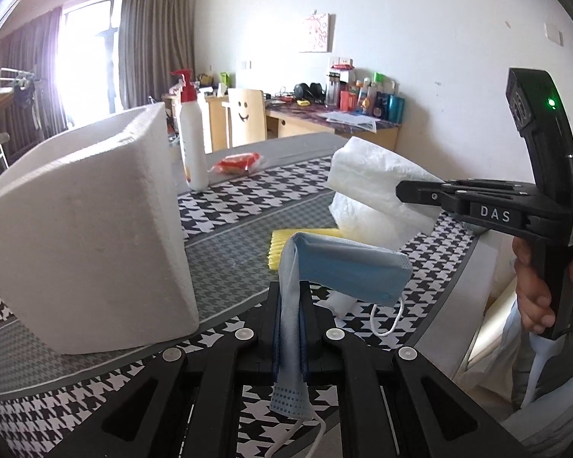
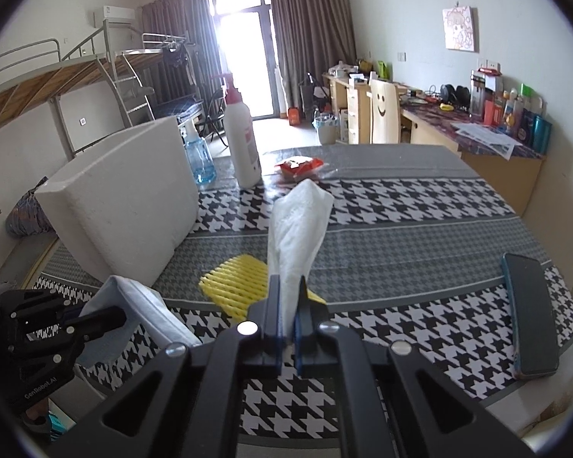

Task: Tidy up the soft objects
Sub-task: 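Lift the blue mask with the left tool while the right tool lifts the white tissue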

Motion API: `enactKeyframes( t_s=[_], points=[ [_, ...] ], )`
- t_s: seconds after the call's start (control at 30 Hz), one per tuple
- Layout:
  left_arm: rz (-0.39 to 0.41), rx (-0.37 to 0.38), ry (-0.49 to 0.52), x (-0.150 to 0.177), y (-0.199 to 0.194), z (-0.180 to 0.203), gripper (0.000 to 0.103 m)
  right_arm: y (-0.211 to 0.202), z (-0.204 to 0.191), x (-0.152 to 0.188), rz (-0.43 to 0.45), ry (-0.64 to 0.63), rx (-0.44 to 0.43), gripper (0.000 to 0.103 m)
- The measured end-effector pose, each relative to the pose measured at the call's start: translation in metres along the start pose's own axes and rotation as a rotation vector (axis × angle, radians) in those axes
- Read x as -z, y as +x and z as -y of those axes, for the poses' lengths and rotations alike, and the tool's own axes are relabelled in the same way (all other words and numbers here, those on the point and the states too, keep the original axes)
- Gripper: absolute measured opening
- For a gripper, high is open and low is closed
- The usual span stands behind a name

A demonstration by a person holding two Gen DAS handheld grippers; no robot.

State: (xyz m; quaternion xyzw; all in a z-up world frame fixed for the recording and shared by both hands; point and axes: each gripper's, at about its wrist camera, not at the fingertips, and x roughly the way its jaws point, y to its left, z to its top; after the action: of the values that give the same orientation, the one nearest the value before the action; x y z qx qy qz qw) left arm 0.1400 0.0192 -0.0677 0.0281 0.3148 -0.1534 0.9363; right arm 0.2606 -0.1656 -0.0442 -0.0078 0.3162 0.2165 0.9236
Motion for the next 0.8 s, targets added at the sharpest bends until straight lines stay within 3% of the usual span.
enactKeyframes(
  t_s=[0.8],
  points=[
    [0.077,-0.044,-0.001,-0.013,-0.028,0.008,0.008,-0.031,-0.007,-0.006,0.083,-0.020,0.008,0.007]
  ],
)
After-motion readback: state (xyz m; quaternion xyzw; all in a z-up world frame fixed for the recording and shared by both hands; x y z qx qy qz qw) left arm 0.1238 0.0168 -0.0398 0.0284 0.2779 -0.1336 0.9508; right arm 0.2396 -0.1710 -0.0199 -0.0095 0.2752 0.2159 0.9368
